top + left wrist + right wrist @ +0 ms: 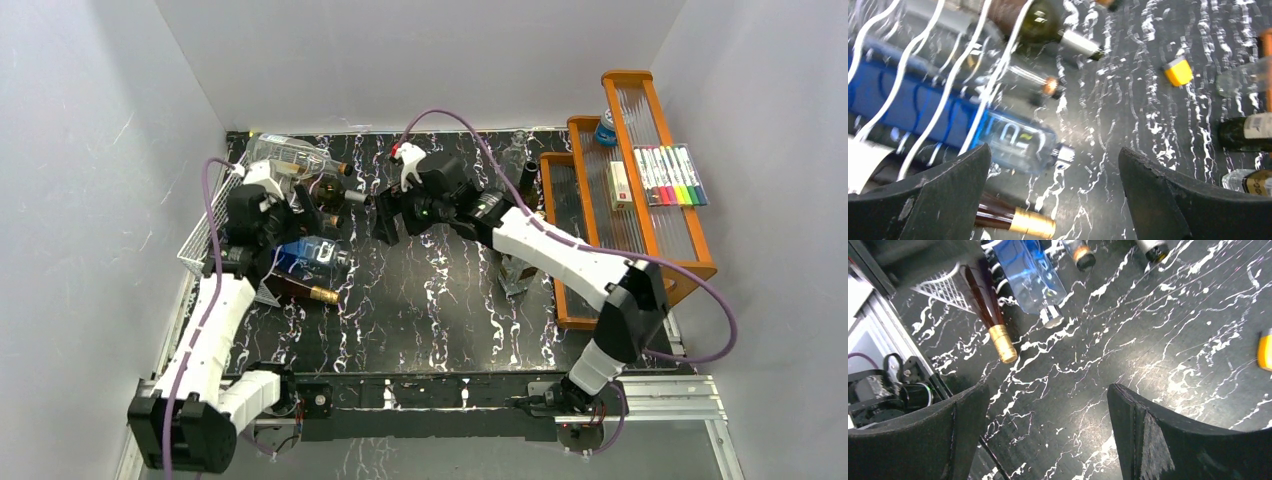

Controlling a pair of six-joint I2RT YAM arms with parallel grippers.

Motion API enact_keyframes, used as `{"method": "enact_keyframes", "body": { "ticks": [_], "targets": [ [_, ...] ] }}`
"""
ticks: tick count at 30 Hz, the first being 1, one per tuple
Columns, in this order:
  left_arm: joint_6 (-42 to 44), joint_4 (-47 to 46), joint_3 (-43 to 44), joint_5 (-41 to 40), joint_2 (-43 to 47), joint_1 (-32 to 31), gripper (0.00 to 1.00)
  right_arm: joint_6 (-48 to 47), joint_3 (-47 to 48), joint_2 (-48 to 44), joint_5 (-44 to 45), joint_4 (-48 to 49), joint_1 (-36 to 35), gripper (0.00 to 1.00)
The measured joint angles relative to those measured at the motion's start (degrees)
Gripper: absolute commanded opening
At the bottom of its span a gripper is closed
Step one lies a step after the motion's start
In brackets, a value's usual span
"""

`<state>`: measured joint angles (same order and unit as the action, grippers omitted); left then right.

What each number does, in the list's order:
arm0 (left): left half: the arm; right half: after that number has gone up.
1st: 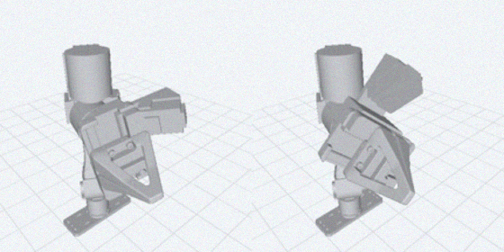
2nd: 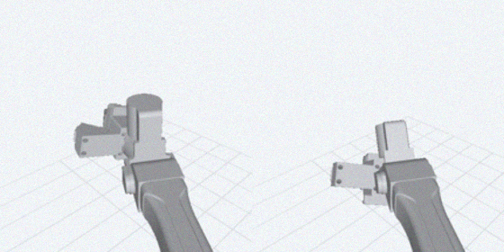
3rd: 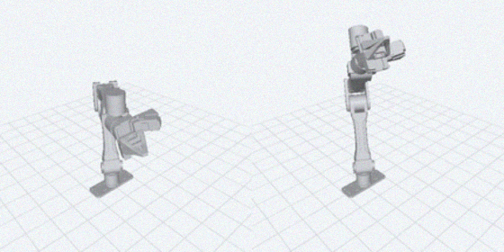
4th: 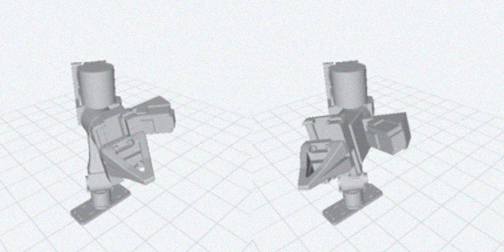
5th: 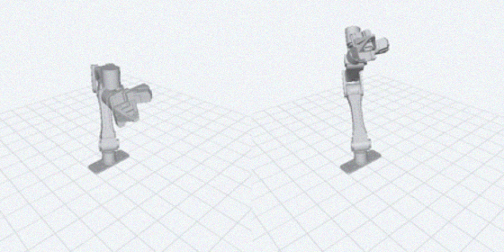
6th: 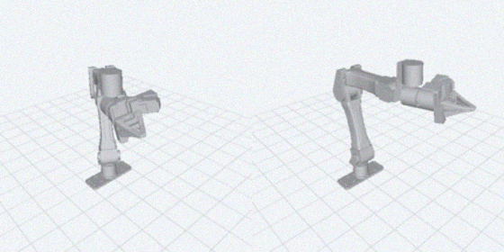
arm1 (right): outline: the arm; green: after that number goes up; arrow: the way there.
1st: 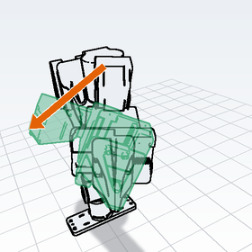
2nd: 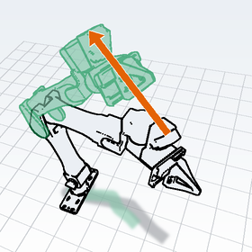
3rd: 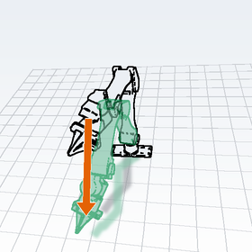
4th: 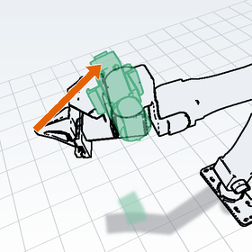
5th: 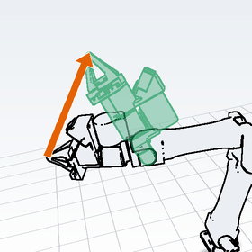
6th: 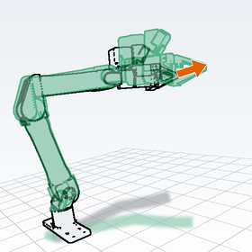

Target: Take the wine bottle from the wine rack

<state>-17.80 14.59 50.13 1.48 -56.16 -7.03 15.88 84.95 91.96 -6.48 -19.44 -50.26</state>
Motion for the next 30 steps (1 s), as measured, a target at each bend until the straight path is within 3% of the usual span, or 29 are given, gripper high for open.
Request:
{"method": "enact_keyframes", "body": {
  "ticks": [7,12,16,20,23,27,30],
  "targets": [
    [-2.27,8.87,9.18,-2.12,-9.88,11.28,0.98,0.52,0.09,6.69,-0.07,-0.63,0.0,0.98],
    [-4.79,12.5,12.79,-5.84,-12.24,12.87,0.98,0.48,0.02,6.4,-0.04,0.22,0.0,0.98],
    [-6.8,10.84,16.13,-4.26,-15.89,12.87,0.98,0.48,0.02,6.4,-0.07,0.35,-0.02,0.98],
    [-7.3,2.56,18.45,1.97,-21.57,12.85,0.9,0.5,0.02,6.4,-0.02,0.35,-0.02,0.98],
    [-1.55,-3.48,20.26,7.98,-26.12,12.37,0.85,0.48,0.0,6.38,0.31,0.33,0.0,0.98],
    [14.38,-9.31,22.05,14.12,-30.23,9.18,0.83,0.37,-0.31,5.84,1.16,0.02,0.0,0.98],
    [29.42,-14.38,18.73,17.64,-28.89,6.12,0.81,0.17,-0.46,4.83,1.86,-0.57,0.0,0.98]
  ]
}}
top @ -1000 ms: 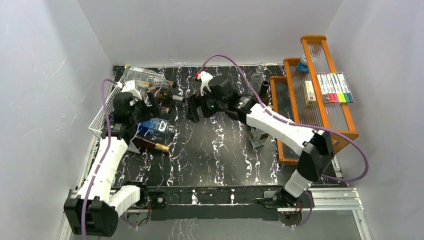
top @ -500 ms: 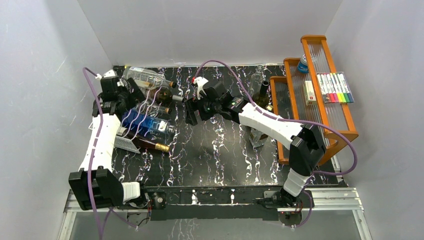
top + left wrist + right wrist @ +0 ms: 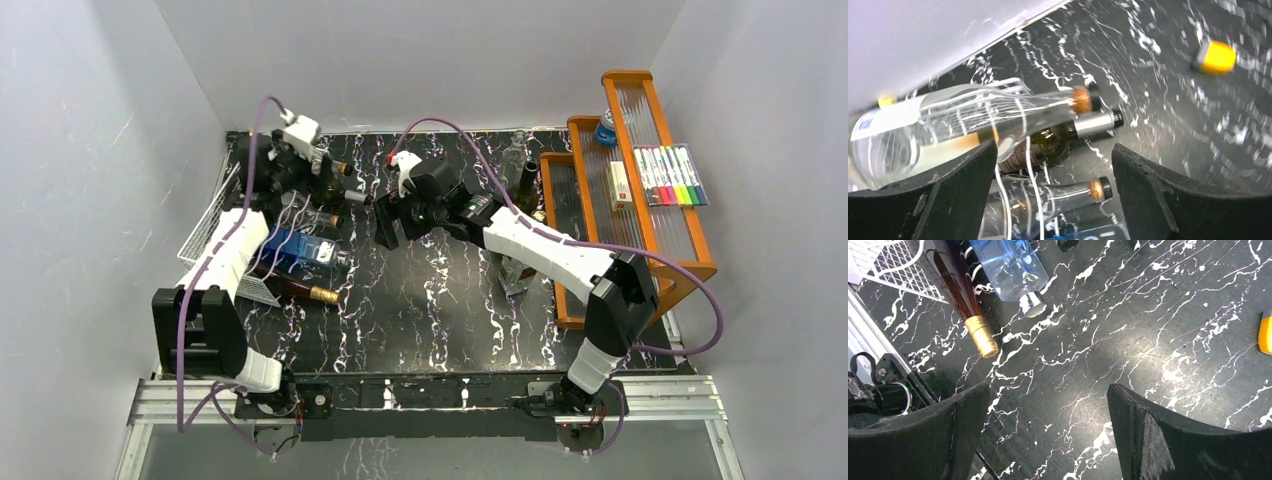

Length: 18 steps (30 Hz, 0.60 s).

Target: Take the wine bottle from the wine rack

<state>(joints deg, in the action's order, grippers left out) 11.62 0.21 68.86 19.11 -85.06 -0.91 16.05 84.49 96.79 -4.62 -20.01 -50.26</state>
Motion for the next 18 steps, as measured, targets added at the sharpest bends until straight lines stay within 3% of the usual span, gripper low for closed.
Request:
{"method": "enact_keyframes", "body": {
  "ticks": [4,9,18],
  "targets": [
    [19.04,-7.08,-8.87,4.59,3.1,-2.62,0.82,-0.79,-0.68,-2.36,0.22,-0.02,0.0,0.98],
    [34.14,-10.56,-9.44,5.68,-0.79,-3.37,0.74,-1.27,-2.82,-6.27,0.59,-0.35,0.02,0.98],
    [45.27,-14.62,-3.41,4.63,-11.61,-5.79,0.69,-1.25,-4.79,-9.6,1.25,-0.37,0.33,0.98]
  ]
}}
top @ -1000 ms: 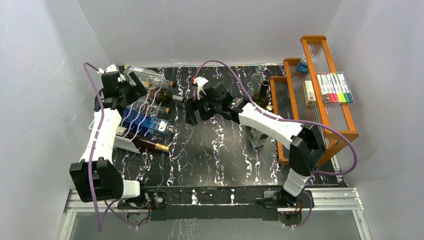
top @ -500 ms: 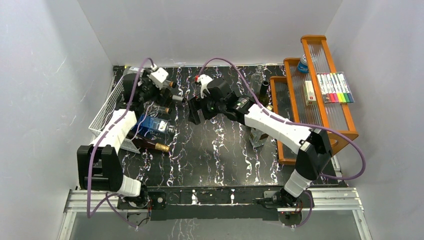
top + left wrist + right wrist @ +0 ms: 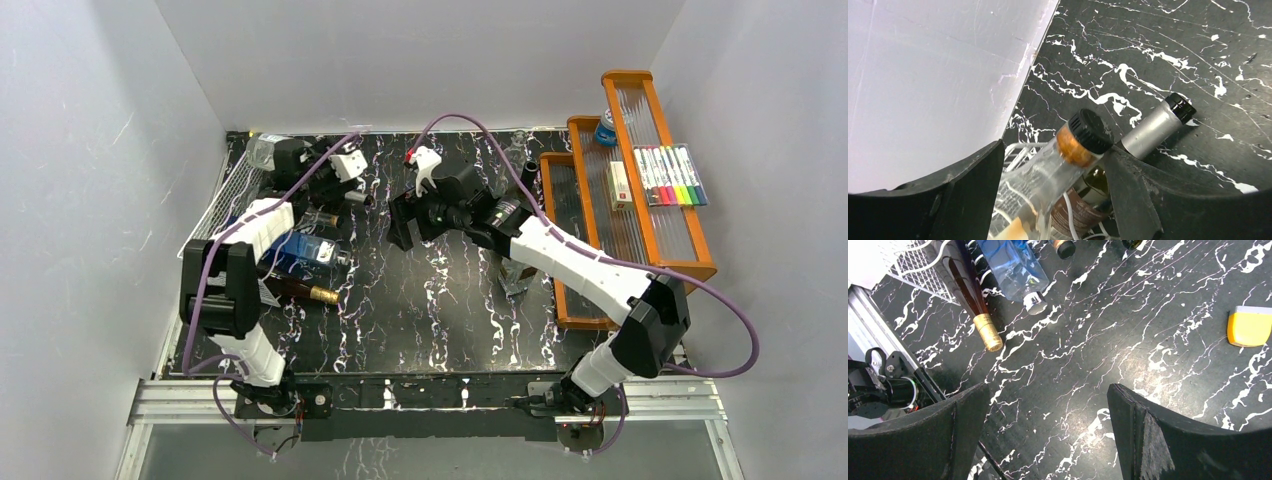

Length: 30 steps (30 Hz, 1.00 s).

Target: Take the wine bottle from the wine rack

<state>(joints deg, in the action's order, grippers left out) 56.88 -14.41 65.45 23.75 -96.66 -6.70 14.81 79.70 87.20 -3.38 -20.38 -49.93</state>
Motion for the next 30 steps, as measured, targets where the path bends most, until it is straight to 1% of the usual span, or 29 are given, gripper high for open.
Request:
{"method": "enact_keyframes", "body": {
  "ticks": [7,13,14,17,18,20,24,27,30],
  "targets": [
    [5.51,-1.49,2.6,-1.88,-5.27,-1.7,0.55,-0.02,0.0,-0.68,0.42,-0.02,0.55,0.98],
    [9.35,-7.08,2.6,-4.0,-7.8,-2.54,0.37,-0.02,-1.03,-2.6,0.46,-0.09,0.81,0.98],
    [9.55,-8.22,2.6,-4.09,-7.8,-2.64,0.33,-0.02,-1.14,-2.91,0.55,-0.02,0.81,0.98],
    [11.93,-12.87,2.6,-4.87,-7.69,-2.97,0.13,0.0,-1.64,-3.85,0.74,0.0,0.85,0.98],
    [13.0,-14.6,2.6,-5.35,-7.56,-2.97,0.09,0.0,-1.81,-4.04,0.83,0.02,0.85,0.98],
    [13.42,-17.4,2.6,-6.36,-6.8,-2.86,0.05,0.0,-1.95,-4.31,0.9,0.0,0.85,0.98],
    [11.17,-18.32,0.79,-6.93,-5.27,-2.95,0.0,0.04,-2.71,-4.92,1.09,0.46,0.85,0.98],
    [10.54,-19.32,-1.14,-7.65,-4.0,-3.13,0.0,0.02,-2.78,-5.11,1.09,0.63,1.07,0.98],
    [8.7,-20.24,-3.93,-8.92,-0.68,-3.06,0.0,0.02,-2.78,-5.38,1.09,0.85,1.14,0.98]
  ]
}}
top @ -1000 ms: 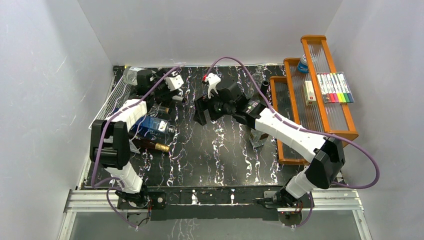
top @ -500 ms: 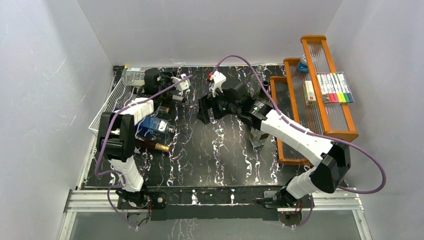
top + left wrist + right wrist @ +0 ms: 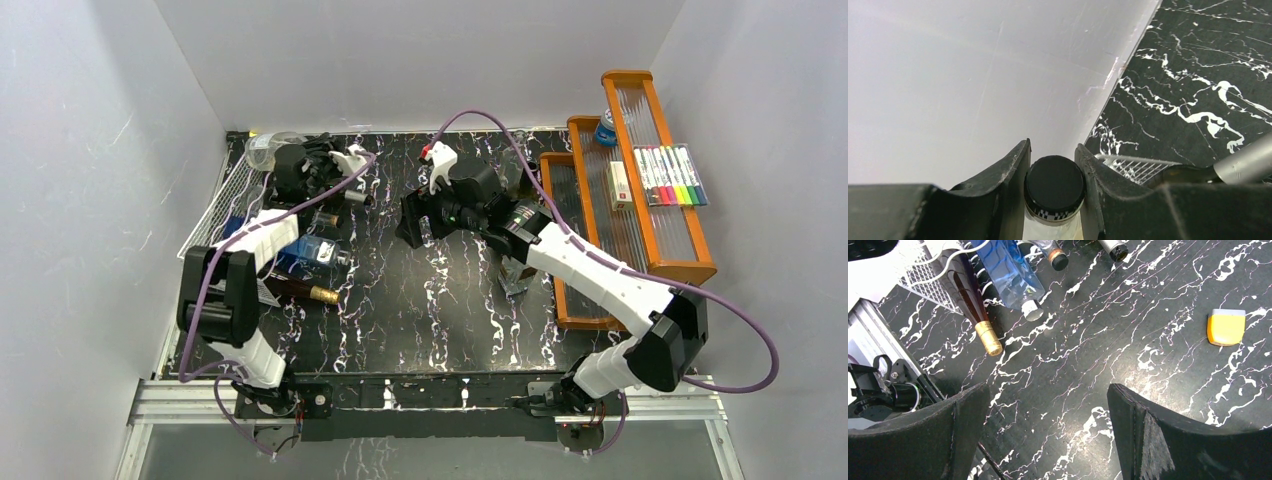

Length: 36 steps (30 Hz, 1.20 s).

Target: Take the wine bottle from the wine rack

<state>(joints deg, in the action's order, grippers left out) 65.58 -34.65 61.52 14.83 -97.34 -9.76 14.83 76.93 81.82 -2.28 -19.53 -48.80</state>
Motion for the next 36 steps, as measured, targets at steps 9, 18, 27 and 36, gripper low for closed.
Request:
{"method": "enact_keyframes", "body": {
  "ticks": [9,18,27,36],
  "targets": [
    [-11.45,-0.5,-5.11,-6.99,11.17,1.18,0.0,0.0,-0.24,-1.97,0.2,0.13,0.04,0.98],
    [-20.11,-0.22,-7.8,-14.78,18.05,1.16,0.0,-0.02,-0.66,-2.91,0.42,0.04,0.04,0.98],
    [-27.28,2.89,-7.82,-19.23,24.13,0.2,0.0,-0.02,-0.66,-3.37,0.42,0.0,0.04,0.98],
    [-33.48,9.09,-7.78,-21.22,31.15,0.66,0.0,-0.02,-0.66,-3.48,0.42,0.0,0.04,0.98]
  ]
}}
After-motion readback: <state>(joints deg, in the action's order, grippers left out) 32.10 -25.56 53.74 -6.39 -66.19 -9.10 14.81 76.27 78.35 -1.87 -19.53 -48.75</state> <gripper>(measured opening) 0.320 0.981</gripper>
